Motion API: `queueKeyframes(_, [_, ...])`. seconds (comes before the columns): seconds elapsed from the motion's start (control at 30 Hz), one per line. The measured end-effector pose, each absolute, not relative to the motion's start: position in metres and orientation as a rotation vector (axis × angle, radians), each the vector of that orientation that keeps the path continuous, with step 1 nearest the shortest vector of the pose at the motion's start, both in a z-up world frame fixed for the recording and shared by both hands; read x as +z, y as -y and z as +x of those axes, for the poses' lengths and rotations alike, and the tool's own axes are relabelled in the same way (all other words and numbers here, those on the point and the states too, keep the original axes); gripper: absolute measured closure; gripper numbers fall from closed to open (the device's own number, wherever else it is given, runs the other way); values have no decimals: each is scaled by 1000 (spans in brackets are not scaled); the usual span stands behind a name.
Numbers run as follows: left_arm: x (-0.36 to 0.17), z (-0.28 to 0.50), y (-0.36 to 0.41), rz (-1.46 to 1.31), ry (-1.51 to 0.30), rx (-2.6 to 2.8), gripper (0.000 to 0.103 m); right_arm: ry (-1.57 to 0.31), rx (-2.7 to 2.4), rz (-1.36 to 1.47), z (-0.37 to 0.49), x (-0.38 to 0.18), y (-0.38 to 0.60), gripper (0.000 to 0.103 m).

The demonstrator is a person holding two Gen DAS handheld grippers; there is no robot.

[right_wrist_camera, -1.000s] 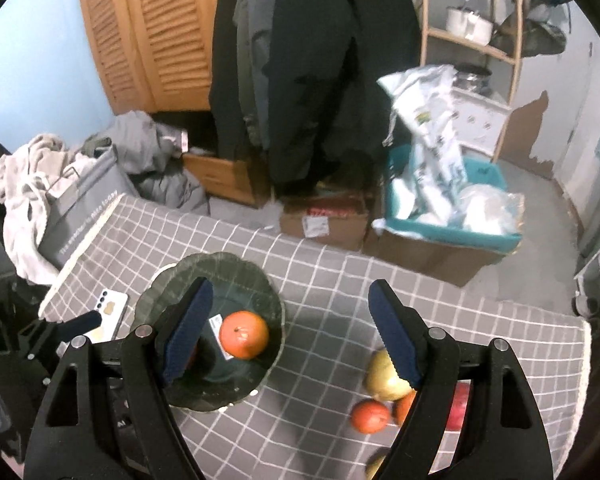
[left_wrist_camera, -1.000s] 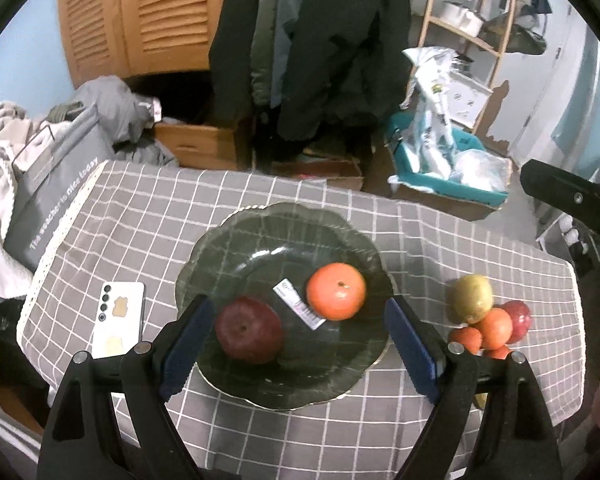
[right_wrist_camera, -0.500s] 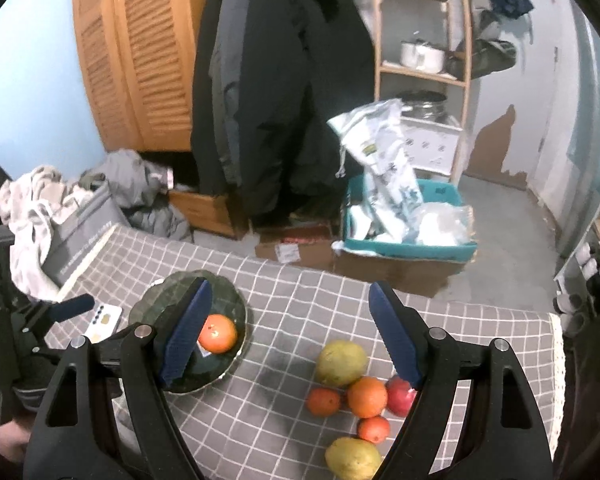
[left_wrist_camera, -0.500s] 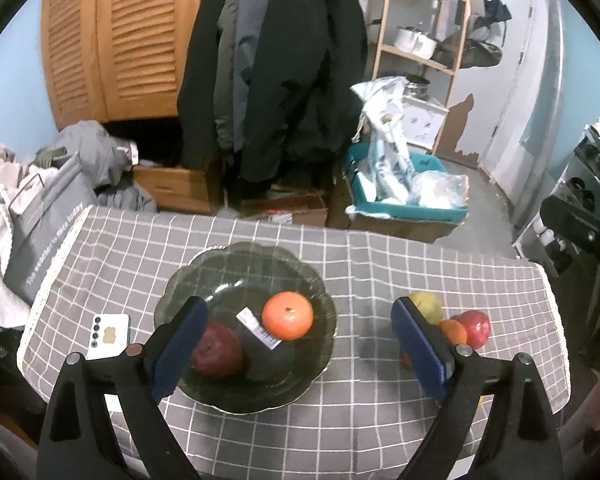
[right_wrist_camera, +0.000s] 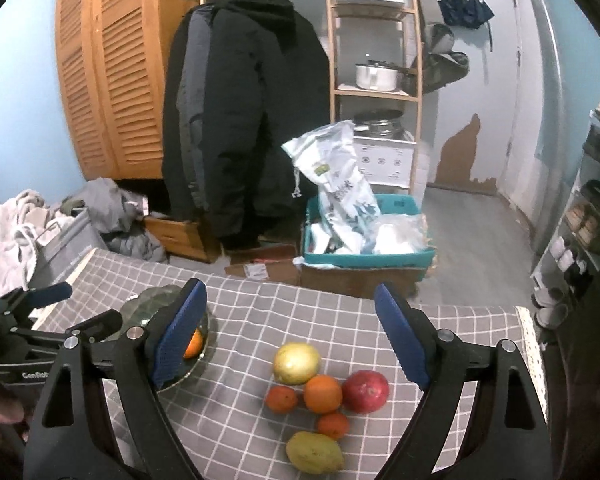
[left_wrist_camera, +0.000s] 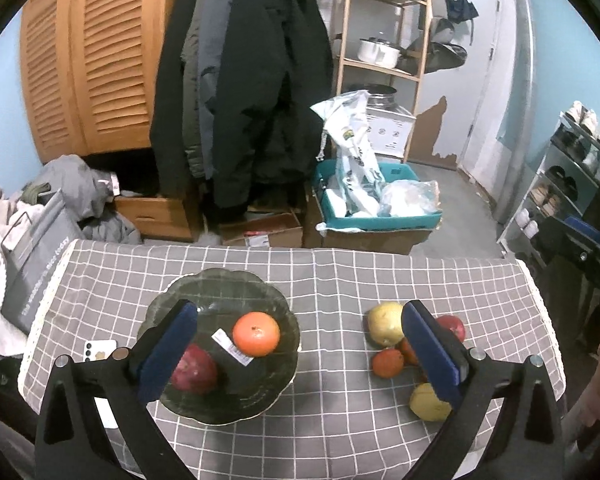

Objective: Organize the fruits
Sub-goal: 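Lift both tools away from the plate and move toward the remaining fruits, then lower the right tool around the green mango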

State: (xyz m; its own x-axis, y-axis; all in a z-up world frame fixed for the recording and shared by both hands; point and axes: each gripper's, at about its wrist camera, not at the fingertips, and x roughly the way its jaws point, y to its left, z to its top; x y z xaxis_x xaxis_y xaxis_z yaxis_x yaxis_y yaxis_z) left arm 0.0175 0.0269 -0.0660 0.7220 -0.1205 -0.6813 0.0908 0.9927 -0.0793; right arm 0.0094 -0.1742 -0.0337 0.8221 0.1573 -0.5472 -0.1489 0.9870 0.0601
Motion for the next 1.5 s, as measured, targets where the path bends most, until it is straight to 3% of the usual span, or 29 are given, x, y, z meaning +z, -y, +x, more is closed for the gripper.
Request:
queueKeyframes(0.53, [-109, 27, 4, 2, -876, -158, 1, -768, 133, 60, 2, -91, 202, 16])
queueKeyframes(1.07, [-195, 38, 28, 129, -1066, -105, 1, -1105, 151, 105, 16, -196, 216, 16])
queueKeyframes(1.5, [-234, 41, 39, 193, -1160, -100, 1, -1296, 167, 79, 22, -259, 210, 16])
